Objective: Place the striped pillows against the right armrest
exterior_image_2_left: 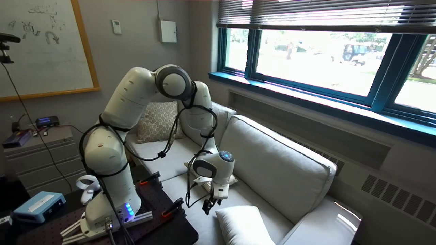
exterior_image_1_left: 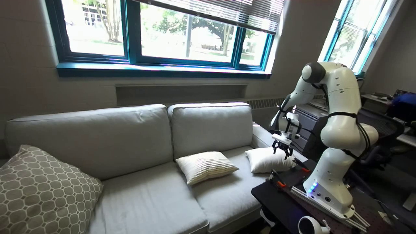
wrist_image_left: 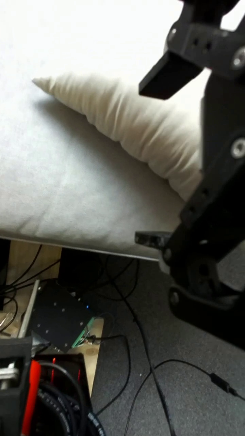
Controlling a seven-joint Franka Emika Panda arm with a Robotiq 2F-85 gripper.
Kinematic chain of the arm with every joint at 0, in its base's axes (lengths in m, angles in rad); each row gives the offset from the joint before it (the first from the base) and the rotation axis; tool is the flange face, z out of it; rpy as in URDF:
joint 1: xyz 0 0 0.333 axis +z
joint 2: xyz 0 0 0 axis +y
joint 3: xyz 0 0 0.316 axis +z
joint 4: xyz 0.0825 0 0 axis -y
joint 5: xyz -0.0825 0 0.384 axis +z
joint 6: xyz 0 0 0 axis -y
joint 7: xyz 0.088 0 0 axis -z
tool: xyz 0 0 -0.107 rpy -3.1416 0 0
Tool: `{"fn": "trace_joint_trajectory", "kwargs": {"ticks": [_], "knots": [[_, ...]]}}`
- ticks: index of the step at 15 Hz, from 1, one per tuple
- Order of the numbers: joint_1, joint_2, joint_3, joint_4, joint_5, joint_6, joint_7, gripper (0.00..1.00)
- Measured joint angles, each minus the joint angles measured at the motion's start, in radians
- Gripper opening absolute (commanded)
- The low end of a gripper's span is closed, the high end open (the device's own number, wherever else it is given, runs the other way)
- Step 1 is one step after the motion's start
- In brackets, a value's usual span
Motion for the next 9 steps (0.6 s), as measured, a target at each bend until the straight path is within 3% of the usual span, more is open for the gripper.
{"fn": "trace_joint_trajectory", "kwargs": {"ticks": [6, 9], "knots": [[-0.073, -0.202, 0.175, -0.125, 0.067, 0.287, -0.13, 1.0], [-0.025, -0.302, 0.219, -0.178, 0.052, 0.33, -0.147, 1.0]]}}
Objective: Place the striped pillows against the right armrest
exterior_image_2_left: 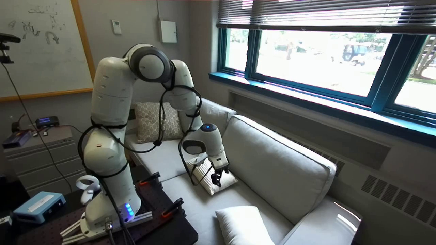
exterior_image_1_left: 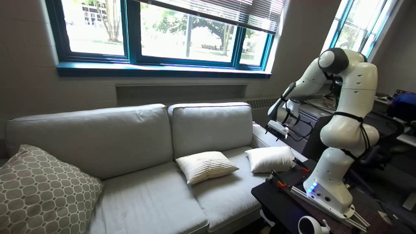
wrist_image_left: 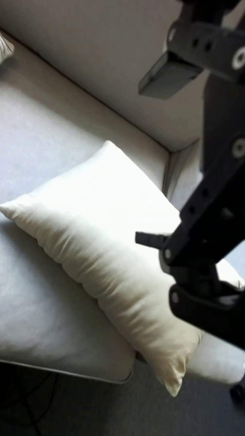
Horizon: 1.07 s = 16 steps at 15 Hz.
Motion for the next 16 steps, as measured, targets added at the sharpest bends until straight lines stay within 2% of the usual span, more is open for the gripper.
{"fn": "trace_joint_trajectory", "kwargs": {"ticks": [2, 7, 8, 10, 12, 14, 16], "knots": [[0.033, -0.031, 0.001, -0.021, 0.0, 0.001, 0.0, 1.0], [0.038, -0.029, -0.005, -0.026, 0.0, 0.001, 0.004, 1.0], [0.066, -0.017, -0.017, -0.022, 0.0, -0.001, 0.023, 1.0], [0.185, 0.028, -0.062, 0.0, 0.01, -0.004, 0.108, 1.0], [0.348, 0.09, -0.126, 0.056, 0.031, -0.015, 0.24, 1.0], [0.527, 0.166, -0.229, 0.143, 0.046, -0.044, 0.394, 1.0], [0.704, 0.256, -0.377, 0.25, 0.047, -0.083, 0.548, 1.0]]}}
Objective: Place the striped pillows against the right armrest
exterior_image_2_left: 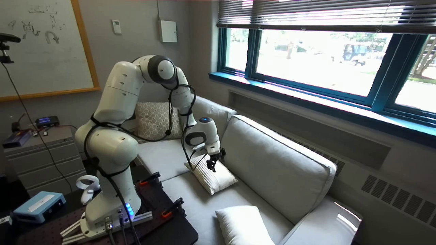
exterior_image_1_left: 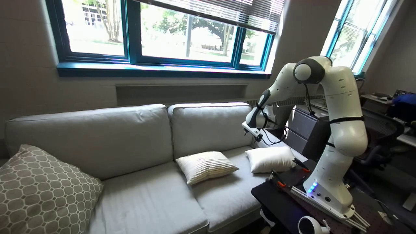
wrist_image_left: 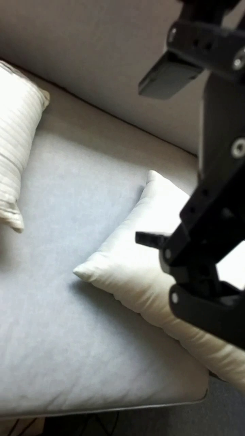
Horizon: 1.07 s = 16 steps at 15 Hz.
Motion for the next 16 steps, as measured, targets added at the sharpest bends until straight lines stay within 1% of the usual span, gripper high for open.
{"fn": "trace_joint_trajectory", "kwargs": {"ticks": [1, 2, 3, 4, 5, 8, 10, 12, 14, 15, 16], "knots": [[0.073, 0.045, -0.074, 0.055, 0.0, -0.032, 0.069, 1.0], [0.126, 0.088, -0.138, 0.108, 0.0, -0.071, 0.132, 1.0], [0.157, 0.127, -0.188, 0.161, 0.0, -0.117, 0.191, 1.0], [0.161, 0.156, -0.217, 0.207, 0.001, -0.163, 0.234, 1.0], [0.145, 0.178, -0.229, 0.247, -0.018, -0.2, 0.287, 1.0], [0.032, 0.212, -0.215, 0.331, -0.105, -0.281, 0.45, 1.0], [-0.066, 0.217, -0.176, 0.37, -0.144, -0.338, 0.525, 1.0], [-0.181, 0.217, -0.107, 0.407, -0.152, -0.396, 0.556, 1.0], [-0.294, 0.216, -0.027, 0.442, -0.151, -0.438, 0.557, 1.0], [-0.323, 0.216, -0.008, 0.452, -0.151, -0.445, 0.557, 1.0], [-0.334, 0.216, -0.002, 0.457, -0.151, -0.449, 0.556, 1.0]]}}
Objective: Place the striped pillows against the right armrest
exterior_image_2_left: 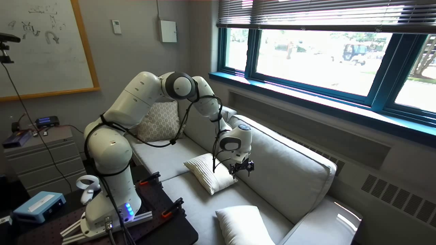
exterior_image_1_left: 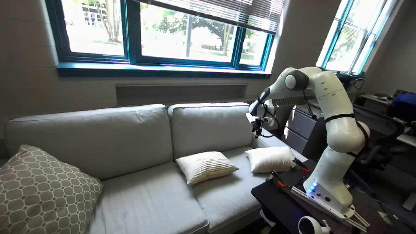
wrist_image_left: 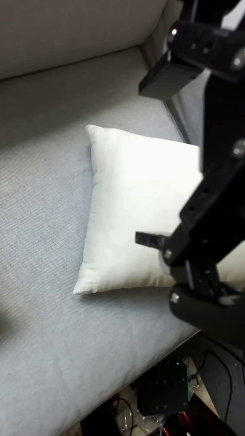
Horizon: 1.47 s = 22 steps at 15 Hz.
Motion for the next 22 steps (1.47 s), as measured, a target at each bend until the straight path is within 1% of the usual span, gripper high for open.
{"fn": "trace_joint_trajectory", "kwargs": {"ticks": [3, 5, 8, 11, 14, 16, 19, 22], "knots": [[0.0, 0.0, 0.009, 0.002, -0.008, 0.0, 0.001, 1.0], [-0.001, 0.005, 0.015, 0.002, -0.043, 0.007, 0.016, 1.0], [0.001, 0.042, 0.011, 0.025, -0.09, 0.01, 0.09, 1.0], [-0.008, 0.135, -0.025, 0.104, -0.123, 0.0, 0.201, 1.0], [-0.062, 0.237, -0.044, 0.22, -0.126, -0.054, 0.292, 1.0], [-0.119, 0.288, -0.033, 0.306, -0.126, -0.108, 0.319, 1.0], [-0.197, 0.34, -0.002, 0.417, -0.126, -0.181, 0.325, 1.0], [-0.213, 0.354, 0.008, 0.449, -0.126, -0.194, 0.326, 1.0]]}}
